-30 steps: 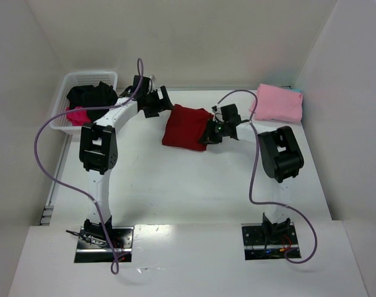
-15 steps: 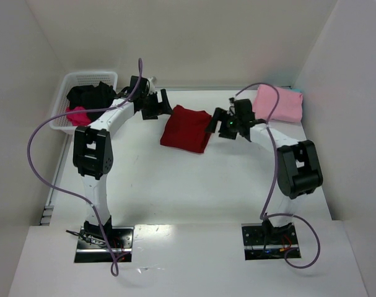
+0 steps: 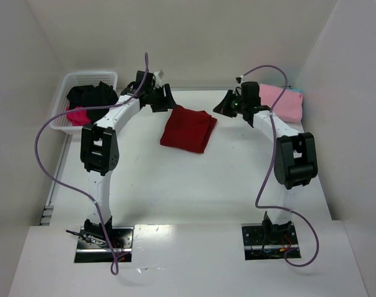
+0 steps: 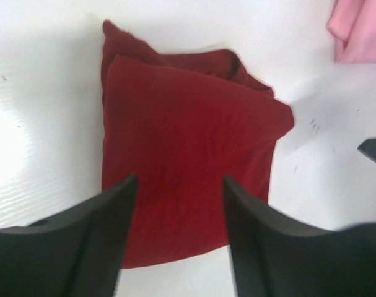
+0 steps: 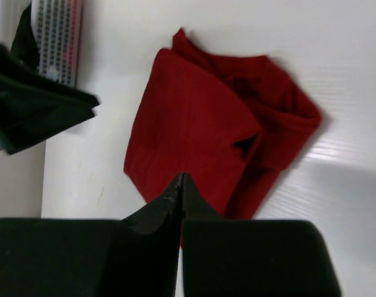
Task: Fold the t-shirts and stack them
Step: Fold the long partially folded tshirt into a neat square, then smooth out wrinkles on the folded tshirt, then put the neatly folded tshirt into the corner of the board with the right arm
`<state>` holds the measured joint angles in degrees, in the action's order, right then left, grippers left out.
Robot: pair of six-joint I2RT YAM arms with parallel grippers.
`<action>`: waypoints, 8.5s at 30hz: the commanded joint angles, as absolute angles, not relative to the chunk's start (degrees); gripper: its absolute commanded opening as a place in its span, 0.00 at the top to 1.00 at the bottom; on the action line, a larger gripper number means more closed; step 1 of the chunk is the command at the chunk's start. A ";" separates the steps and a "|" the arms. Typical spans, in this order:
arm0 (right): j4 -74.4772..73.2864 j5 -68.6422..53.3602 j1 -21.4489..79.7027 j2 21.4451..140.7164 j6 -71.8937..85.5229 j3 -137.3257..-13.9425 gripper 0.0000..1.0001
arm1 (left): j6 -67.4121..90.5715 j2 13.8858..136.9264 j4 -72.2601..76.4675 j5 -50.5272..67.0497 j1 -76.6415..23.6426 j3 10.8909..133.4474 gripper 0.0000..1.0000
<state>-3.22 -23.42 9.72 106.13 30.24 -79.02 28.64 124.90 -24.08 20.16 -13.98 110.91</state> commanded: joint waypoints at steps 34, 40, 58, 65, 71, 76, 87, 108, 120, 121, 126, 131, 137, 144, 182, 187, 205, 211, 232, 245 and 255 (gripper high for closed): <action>1.14 -21.36 9.23 123.66 29.27 -85.61 0.99 | 30.94 126.04 -17.84 29.09 -23.29 96.77 0.77; 1.14 -21.36 8.70 122.26 28.74 -85.08 0.99 | 30.32 121.56 -19.07 29.61 -23.29 97.47 0.67; 5.09 -32.86 8.70 112.67 35.41 -81.48 1.00 | 34.80 118.56 -11.71 29.45 -28.56 93.08 0.82; 9.31 -38.32 9.75 119.26 38.50 -80.95 1.00 | 37.26 122.25 -7.65 28.83 -29.09 89.39 0.92; 8.70 -38.32 10.90 122.51 37.97 -83.40 1.00 | 38.94 126.90 -4.92 31.63 -29.61 89.38 0.92; 7.65 -38.32 10.90 124.45 37.44 -84.55 1.00 | 40.60 130.60 -4.31 32.78 -29.62 90.88 0.92; 3.70 -34.72 10.90 128.14 33.13 -85.69 1.00 | 42.27 131.75 -2.55 31.64 -29.62 88.77 0.92; -6.33 -26.19 8.09 113.48 26.63 -91.76 1.00 | 38.07 114.54 -10.10 37.52 -26.73 89.56 0.81; -10.45 -21.72 11.42 104.59 23.04 -84.38 1.00 | 27.78 103.79 -17.57 28.48 -10.64 85.07 0.20; -11.50 -20.40 12.73 104.59 23.03 -83.50 1.00 | 27.25 105.19 -17.58 26.65 -10.11 85.08 0.18; -15.81 -15.93 17.48 105.37 24.25 -81.74 1.00 | 24.00 109.94 -20.03 18.82 -9.58 89.11 0.11; -18.81 -9.40 21.53 108.54 28.46 -81.12 0.94 | 22.68 115.39 -20.04 18.81 -9.58 91.75 0.09; -14.68 -8.00 21.53 109.16 30.76 -77.17 0.98 | 21.36 119.79 -19.51 18.81 -9.05 93.77 0.09; -15.21 -7.48 21.53 117.06 30.15 -80.32 1.00 | 19.07 122.70 -18.38 21.26 -8.44 96.32 0.08; -22.95 -7.45 12.67 121.04 22.15 -96.24 0.47 | 18.10 123.66 -16.35 39.29 -7.82 93.16 0.01; -18.38 -19.14 5.03 115.67 23.03 -90.28 0.21 | 18.72 122.34 -16.87 37.80 -7.82 93.69 0.01; -6.50 -40.88 6.68 122.86 18.46 -85.52 0.00 | 20.39 116.19 -18.11 35.42 -8.35 92.37 0.01; -5.98 -40.34 6.68 125.32 18.98 -86.04 0.00 | 20.39 115.05 -18.11 34.89 -8.35 91.23 0.01; -7.65 -40.25 10.11 133.86 18.37 -92.81 0.00 | 20.92 115.58 -18.63 34.89 -8.35 90.70 0.01; -7.04 -41.74 11.16 136.05 18.37 -92.29 0.07 | 20.92 116.10 -18.63 34.89 -8.35 90.70 0.01; -7.90 -42.28 11.69 137.45 18.90 -92.89 0.11 | 19.86 116.63 -20.39 34.89 -8.35 92.37 0.01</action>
<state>-3.03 -44.64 9.87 132.46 19.90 -93.12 19.94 117.23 -20.23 34.54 -8.10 91.33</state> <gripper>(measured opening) 0.888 0.992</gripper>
